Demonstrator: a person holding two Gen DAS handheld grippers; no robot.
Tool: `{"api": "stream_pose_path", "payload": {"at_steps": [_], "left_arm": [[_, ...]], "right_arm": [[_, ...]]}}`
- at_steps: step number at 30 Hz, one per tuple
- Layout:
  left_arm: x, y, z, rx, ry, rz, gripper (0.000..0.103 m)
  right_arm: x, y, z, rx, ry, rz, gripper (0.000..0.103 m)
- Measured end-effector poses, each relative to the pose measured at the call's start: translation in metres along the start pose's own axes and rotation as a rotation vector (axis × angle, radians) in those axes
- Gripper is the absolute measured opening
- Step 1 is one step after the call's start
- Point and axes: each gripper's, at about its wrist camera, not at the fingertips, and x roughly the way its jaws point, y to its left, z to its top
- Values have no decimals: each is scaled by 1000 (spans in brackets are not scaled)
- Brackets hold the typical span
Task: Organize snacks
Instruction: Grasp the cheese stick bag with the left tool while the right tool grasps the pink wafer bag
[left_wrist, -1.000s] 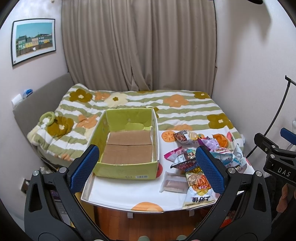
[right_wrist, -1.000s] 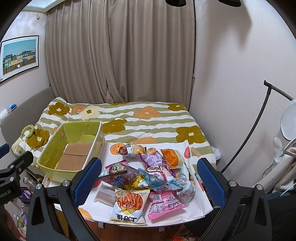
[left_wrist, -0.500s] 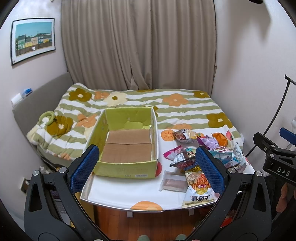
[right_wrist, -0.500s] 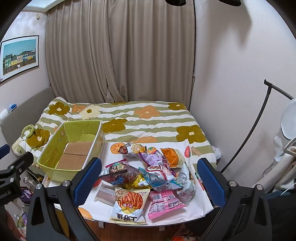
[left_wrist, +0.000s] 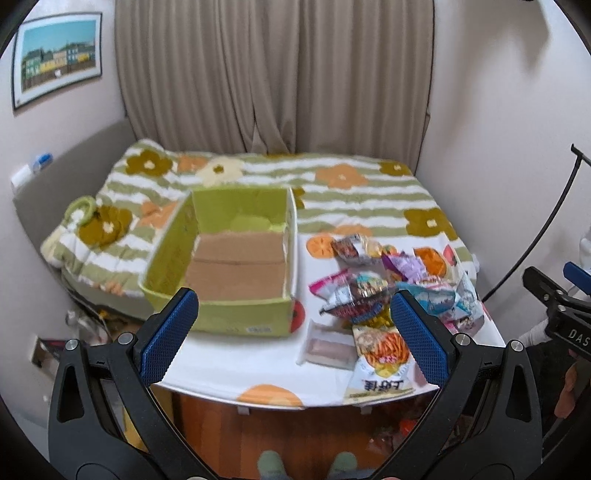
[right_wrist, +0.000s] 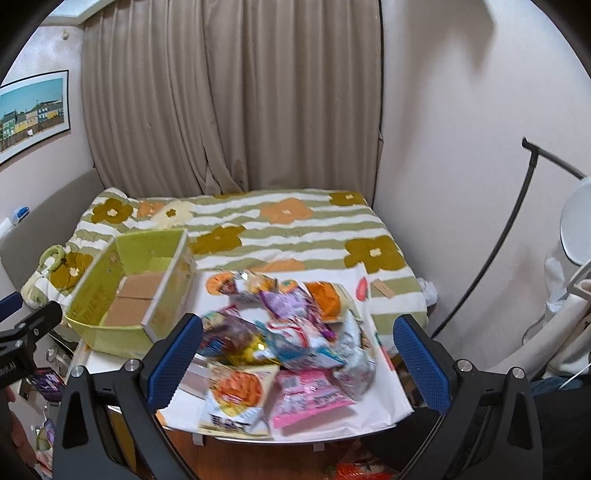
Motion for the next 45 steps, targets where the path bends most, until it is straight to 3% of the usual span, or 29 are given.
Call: {"api": "stream_pose_path", "payload": {"at_steps": [6,10,15,16,17,19,31,42,45], "left_arm": [[42,-33,-31,-29,121,-39,103],[72,-55,-55,-20,188,-66,103],[114,-87,-86,10,282,-108,103],[119,-91,-89,16,295,-115,103],[127,-98,-94,24,312,-127,103],[142,-108,-103,44,335,-143,103],[203,-131,-134,158,416,-193,102],[235,-138,-127,203,443,-191,89],[231,-139,-125,209,439,-192,84]], "right_arm": [[34,-36,-32,64,176,74,103],[67,-48,-53,94,176,147,103],[104,-51,-78,109,273,213,103],[109,-53,-82,99,293,206,103],[108,-69,-82,33,352,133,103],[120,-71,-91,34,381,135,103],[176,-50,-107,7,386,202,103],[215,-28,-113,55,441,244,102],[223,-24,-115,54,462,249,97]]}}
